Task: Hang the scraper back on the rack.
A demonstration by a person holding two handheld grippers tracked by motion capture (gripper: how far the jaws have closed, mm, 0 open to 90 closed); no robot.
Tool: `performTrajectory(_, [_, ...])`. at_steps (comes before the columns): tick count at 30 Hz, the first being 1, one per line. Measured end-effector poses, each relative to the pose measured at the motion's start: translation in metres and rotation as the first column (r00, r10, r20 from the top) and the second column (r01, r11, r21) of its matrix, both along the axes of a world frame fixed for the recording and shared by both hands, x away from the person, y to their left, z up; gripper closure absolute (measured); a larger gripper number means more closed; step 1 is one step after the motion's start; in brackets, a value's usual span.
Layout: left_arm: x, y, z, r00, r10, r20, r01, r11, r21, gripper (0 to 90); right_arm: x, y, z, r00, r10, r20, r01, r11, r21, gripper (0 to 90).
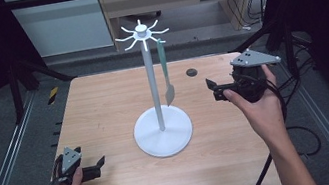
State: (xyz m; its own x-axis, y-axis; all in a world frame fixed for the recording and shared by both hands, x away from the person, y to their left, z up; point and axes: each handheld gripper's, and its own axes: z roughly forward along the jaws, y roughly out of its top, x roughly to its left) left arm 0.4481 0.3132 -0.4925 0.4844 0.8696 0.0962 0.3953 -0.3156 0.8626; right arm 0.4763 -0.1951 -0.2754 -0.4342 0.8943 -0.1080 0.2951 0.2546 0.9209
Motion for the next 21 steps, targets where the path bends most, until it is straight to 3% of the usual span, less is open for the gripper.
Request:
performTrajectory(6, [0.0, 0.0, 0.0, 1.0, 0.001, 0.001, -0.001, 1.0, -0.002, 2.7, -0.003, -0.003, -0.018, 0.9996, -0.015, -0.022, 0.015, 1.0, -0.006, 7.0])
performTrajectory(16, [0.0, 0.0, 0.0, 1.0, 0.002, 0.001, -0.002, 1.0, 0.002, 2.8, -0.01, -0.006, -0.065, 0.9956, -0.03, -0.089, 0.03, 1.0, -0.008, 7.0])
performTrajectory(17, [0.0, 0.0, 0.0, 1.0, 0.001, 0.0, -0.001, 1.0, 0.002, 2.7, -0.011, -0.007, -0.076, 0.9938, -0.03, -0.107, 0.03, 1.0, -0.004, 7.0])
performTrajectory(21, [0.0, 0.0, 0.0, 1.0, 0.001, 0.0, -0.001, 1.0, 0.003, 2.7, -0.011, -0.008, -0.09, 0.9912, -0.039, -0.126, 0.038, 0.999, -0.011, 7.1])
